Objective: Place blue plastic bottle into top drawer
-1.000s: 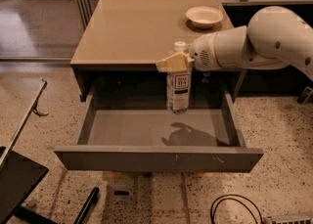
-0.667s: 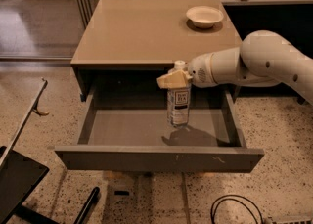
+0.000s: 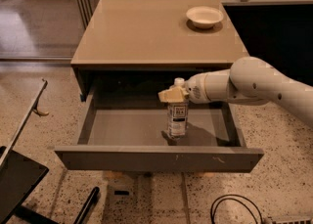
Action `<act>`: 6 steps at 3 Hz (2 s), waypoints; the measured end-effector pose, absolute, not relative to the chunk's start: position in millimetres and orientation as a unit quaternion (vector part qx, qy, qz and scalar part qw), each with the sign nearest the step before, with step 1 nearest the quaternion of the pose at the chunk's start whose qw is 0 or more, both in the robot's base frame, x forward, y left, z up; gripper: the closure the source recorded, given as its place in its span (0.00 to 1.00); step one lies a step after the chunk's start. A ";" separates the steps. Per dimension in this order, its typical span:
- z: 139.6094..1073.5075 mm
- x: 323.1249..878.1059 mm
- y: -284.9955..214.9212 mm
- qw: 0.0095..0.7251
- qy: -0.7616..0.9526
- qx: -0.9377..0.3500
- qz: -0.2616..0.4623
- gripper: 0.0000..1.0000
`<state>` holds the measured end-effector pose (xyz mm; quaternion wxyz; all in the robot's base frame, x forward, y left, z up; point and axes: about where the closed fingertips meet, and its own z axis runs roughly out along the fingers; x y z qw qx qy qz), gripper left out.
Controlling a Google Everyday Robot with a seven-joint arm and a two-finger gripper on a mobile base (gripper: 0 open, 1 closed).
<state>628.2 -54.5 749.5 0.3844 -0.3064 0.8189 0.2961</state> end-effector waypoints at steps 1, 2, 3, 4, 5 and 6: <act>733.1 630.4 -60.4 0.411 0.826 -0.274 0.272 1.00; 721.3 635.4 -61.0 0.450 0.823 -0.246 0.246 1.00; 729.3 652.8 -65.8 0.502 0.806 -0.230 0.212 1.00; 745.7 664.1 -74.2 0.549 0.786 -0.217 0.183 1.00; 760.6 667.0 -81.5 0.581 0.771 -0.207 0.162 1.00; 763.8 669.9 -78.2 0.593 0.761 -0.211 0.158 1.00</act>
Offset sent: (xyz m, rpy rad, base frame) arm 0.0236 -0.0194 -0.0334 0.0072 -0.2222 -0.3391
